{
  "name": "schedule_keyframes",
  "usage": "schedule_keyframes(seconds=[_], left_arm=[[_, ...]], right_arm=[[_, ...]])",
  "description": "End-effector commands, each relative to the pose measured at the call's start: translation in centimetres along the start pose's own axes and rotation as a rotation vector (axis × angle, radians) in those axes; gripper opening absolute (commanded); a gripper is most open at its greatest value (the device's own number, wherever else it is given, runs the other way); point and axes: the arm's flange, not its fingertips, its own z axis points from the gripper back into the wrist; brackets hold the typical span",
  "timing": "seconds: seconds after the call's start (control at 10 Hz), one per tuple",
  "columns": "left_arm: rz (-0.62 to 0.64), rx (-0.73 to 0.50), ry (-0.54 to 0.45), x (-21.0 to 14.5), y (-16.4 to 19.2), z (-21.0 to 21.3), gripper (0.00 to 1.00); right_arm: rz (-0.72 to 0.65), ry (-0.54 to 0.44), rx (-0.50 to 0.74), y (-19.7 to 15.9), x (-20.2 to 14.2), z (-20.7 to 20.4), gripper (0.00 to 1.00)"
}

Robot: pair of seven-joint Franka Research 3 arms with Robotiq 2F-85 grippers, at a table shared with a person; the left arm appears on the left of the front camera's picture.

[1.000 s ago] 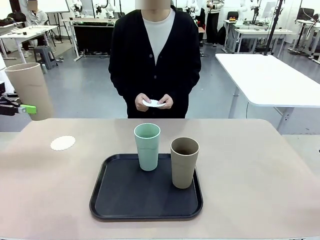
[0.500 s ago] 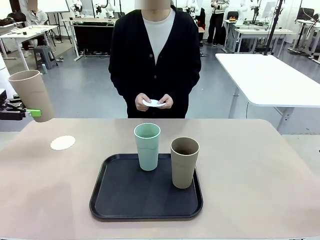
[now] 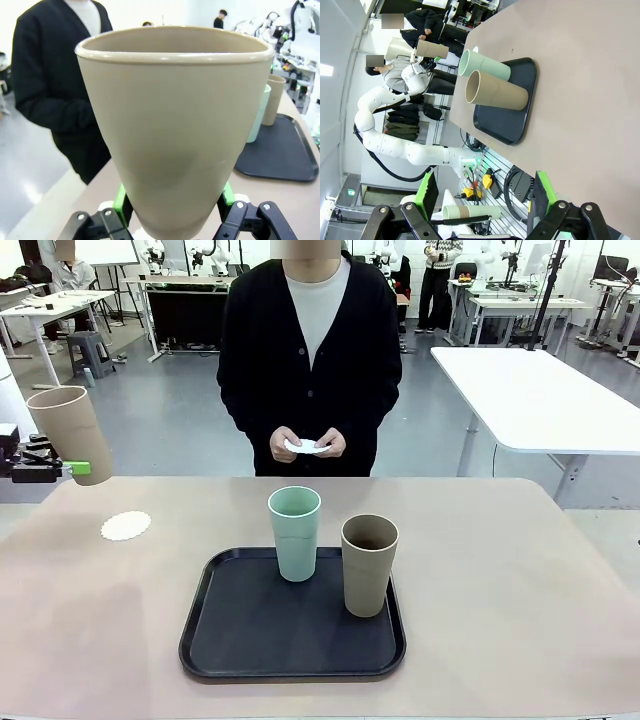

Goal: Place coasters on the table and set cups on them.
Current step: Pick up one Reusable plastic cup and place it on a coaster set by the human.

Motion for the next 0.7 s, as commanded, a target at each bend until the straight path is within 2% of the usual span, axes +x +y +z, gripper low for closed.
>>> schedule_keyframes(seconds=[0.0,0.4,0.6], left_arm=[[-0.003,-0.003,-0.003,0.2,-0.1,0.2,0.81],[0.0,0.0,0.0,0.0,0.0,0.0,0.81],[-0.074,-0.134,0.056,-1.6,1.6,-1.1,0.81]], right_arm=[[0.007,-0.005,0.008,0.0,0.1,0.0,1.0],[0.007,-0.005,0.008,0.0,0.1,0.0,1.0],[0.007,-0.005,0.008,0.0,0.1,0.0,1.0]])
